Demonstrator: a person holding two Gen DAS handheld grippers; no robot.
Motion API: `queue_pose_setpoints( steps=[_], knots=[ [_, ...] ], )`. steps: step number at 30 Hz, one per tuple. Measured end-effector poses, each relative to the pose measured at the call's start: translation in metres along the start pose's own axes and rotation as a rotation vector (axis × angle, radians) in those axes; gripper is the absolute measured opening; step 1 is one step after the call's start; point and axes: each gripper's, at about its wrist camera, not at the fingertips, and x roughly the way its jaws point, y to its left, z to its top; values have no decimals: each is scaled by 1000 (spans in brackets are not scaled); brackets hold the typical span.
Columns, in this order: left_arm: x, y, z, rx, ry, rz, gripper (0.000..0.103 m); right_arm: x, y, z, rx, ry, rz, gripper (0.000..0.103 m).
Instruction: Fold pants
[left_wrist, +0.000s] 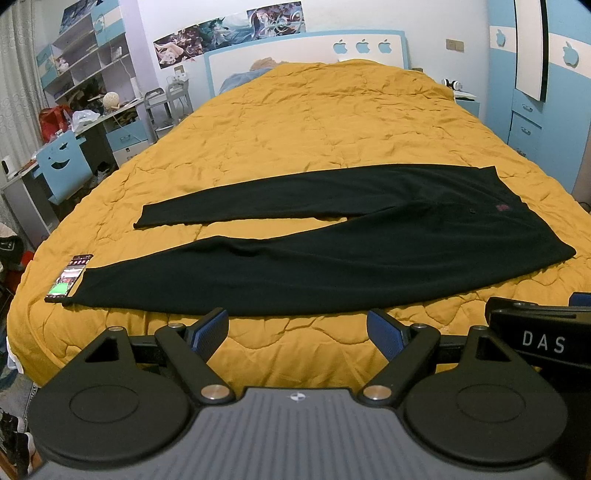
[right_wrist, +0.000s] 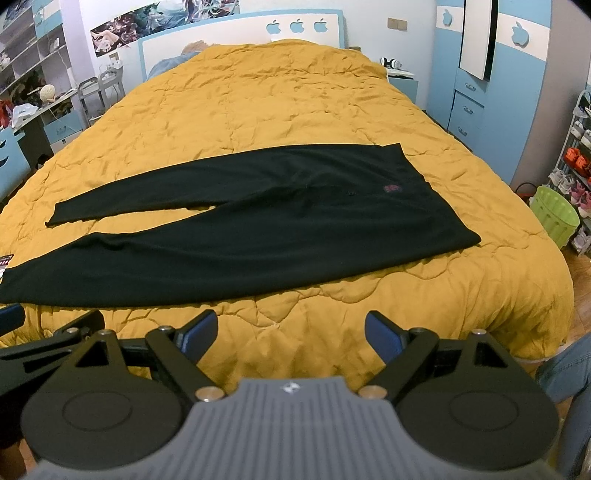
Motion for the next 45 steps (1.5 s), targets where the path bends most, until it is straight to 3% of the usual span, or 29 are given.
queue_pose_setpoints(
  steps=[35,40,45],
  knots=[
    [6,3,1,1,2,-22,99,1,-1,0,7,-9,4,83],
    [43,43,-2,-90,32,-41,99,11,-21,0,-3,-139,115,83],
    [82,108,-15,-198,71,65,99,59,-53,0,-51,-67,46,83]
  ],
)
